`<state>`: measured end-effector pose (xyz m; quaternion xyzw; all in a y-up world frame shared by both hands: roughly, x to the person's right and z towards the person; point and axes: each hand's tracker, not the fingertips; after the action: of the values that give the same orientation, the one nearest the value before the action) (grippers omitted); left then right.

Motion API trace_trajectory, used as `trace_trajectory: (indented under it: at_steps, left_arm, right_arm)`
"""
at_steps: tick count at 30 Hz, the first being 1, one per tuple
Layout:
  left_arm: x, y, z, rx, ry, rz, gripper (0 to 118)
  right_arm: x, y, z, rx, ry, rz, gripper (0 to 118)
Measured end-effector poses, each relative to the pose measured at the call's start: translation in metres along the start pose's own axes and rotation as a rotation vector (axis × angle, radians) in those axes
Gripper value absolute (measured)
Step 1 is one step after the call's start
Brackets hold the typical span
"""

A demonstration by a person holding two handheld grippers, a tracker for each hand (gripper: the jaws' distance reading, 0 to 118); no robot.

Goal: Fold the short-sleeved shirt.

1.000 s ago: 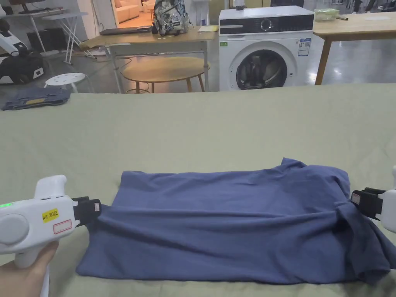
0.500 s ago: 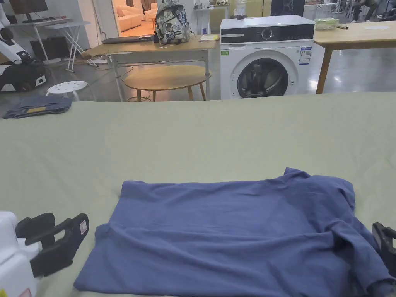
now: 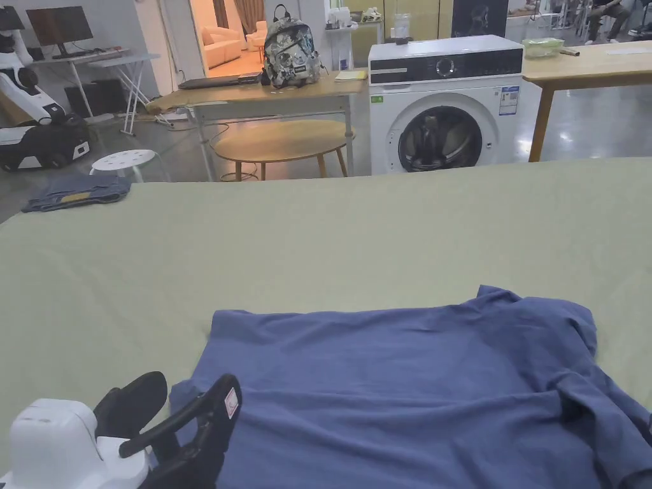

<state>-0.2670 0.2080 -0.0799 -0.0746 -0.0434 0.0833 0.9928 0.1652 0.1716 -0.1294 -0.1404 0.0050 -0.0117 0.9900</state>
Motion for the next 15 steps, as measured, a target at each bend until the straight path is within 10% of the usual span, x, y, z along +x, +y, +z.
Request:
trace_trajectory:
  at_steps: [2, 4, 15]
  left_arm:
    - [0.008, 0.001, 0.003, 0.001, -0.003, -0.021, 50]
    - [0.012, 0.001, 0.004, -0.031, 0.064, -0.032, 0]
    - [-0.083, -0.023, -0.02, -0.316, 0.197, 0.15, 3]
  right_arm:
    - [0.001, -0.001, 0.001, -0.002, 0.025, 0.0, 0]
    - [-0.004, 0.001, 0.003, -0.004, 0.013, 0.005, 0]
    - [-0.001, 0.005, 0.014, -0.014, 0.056, 0.047, 0]
